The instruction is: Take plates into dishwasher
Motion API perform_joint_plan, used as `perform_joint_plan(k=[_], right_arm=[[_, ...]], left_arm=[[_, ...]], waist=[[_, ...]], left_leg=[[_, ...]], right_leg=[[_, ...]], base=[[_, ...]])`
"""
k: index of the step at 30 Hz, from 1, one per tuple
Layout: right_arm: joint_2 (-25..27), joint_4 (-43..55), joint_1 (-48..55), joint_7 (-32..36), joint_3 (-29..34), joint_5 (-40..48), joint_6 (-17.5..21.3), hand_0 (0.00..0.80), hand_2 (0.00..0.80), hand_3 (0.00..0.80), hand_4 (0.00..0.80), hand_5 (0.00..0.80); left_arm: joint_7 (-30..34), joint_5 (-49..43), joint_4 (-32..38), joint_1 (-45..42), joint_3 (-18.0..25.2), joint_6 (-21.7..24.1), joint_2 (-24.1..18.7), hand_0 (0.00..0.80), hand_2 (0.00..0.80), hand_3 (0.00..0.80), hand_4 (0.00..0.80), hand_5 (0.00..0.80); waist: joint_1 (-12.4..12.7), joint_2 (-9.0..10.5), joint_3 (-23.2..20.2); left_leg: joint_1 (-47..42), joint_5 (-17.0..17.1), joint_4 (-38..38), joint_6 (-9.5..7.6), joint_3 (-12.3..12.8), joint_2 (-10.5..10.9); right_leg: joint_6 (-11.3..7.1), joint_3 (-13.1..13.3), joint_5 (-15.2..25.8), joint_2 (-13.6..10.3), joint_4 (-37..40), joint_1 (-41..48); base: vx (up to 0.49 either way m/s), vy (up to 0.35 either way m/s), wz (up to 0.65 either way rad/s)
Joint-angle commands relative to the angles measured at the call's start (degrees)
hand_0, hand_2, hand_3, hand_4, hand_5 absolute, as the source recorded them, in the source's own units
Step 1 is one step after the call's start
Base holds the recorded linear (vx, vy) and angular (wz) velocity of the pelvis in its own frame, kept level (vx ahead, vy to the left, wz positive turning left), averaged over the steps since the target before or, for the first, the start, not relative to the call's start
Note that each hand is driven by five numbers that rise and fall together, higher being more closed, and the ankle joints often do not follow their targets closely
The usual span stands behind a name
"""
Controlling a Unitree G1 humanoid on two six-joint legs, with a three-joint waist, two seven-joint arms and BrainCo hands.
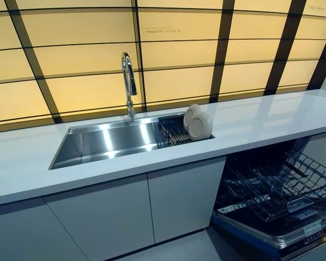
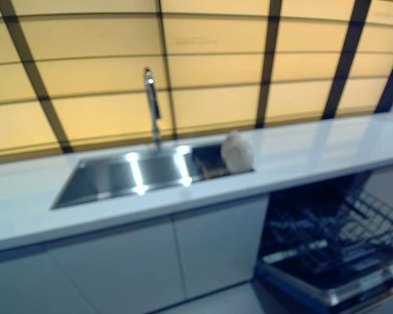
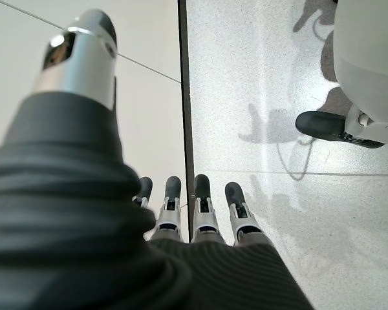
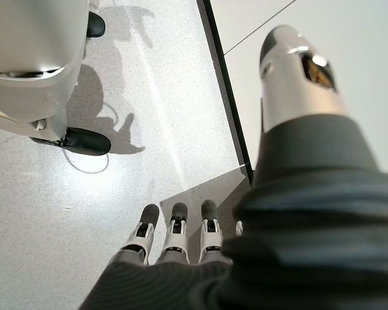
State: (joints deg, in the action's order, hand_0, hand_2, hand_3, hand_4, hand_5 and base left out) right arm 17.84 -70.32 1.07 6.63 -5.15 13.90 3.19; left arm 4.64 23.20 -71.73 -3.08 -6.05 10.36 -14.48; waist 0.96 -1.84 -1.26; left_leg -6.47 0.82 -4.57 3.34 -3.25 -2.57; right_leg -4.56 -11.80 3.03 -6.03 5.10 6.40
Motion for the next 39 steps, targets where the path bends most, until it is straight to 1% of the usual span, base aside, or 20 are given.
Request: perform_joint_plan(k=[1, 35, 39], right_arm=[[-1.46, -3.43, -5.19, 0.26, -0.28, -0.63, 2.16, 0.0, 0.0, 0.0, 0.0, 0.0], [-2.09, -4.13, -4.69, 0.05, -0.31, -0.9, 2.23, 0.0, 0.0, 0.0, 0.0, 0.0], [-2.09, -4.26, -4.74, 0.04, -0.42, -0.94, 2.23, 0.0, 0.0, 0.0, 0.0, 0.0]], left_arm=[[0.47, -1.53, -2.92, 5.87, 0.09, 1.2, -1.22, 0.0, 0.0, 0.0, 0.0, 0.0], [-0.54, -2.17, -3.6, 5.62, 0.17, 1.25, -0.7, 0.0, 0.0, 0.0, 0.0, 0.0], [-1.55, -3.3, -3.81, 5.77, -0.05, 1.2, -0.68, 0.0, 0.0, 0.0, 0.0, 0.0]], waist=[[1.95, 3.41, 1.14], [1.86, 3.49, 1.24], [1.84, 3.53, 1.15]], left_leg=[[0.51, 1.35, -0.43, -3.12, 4.99, 4.13], [0.15, 1.17, -0.43, -3.33, 5.01, 4.29], [0.15, 1.14, -0.43, -3.31, 5.07, 4.28]], right_leg=[[0.98, 0.71, 1.04, 1.85, -0.72, 0.43], [1.05, 0.63, 1.01, 1.79, -0.82, 0.67], [1.02, 0.63, 0.99, 1.78, -0.78, 0.68]], base=[[0.0, 0.0, 0.0], [0.0, 0.0, 0.0], [0.0, 0.0, 0.0]])
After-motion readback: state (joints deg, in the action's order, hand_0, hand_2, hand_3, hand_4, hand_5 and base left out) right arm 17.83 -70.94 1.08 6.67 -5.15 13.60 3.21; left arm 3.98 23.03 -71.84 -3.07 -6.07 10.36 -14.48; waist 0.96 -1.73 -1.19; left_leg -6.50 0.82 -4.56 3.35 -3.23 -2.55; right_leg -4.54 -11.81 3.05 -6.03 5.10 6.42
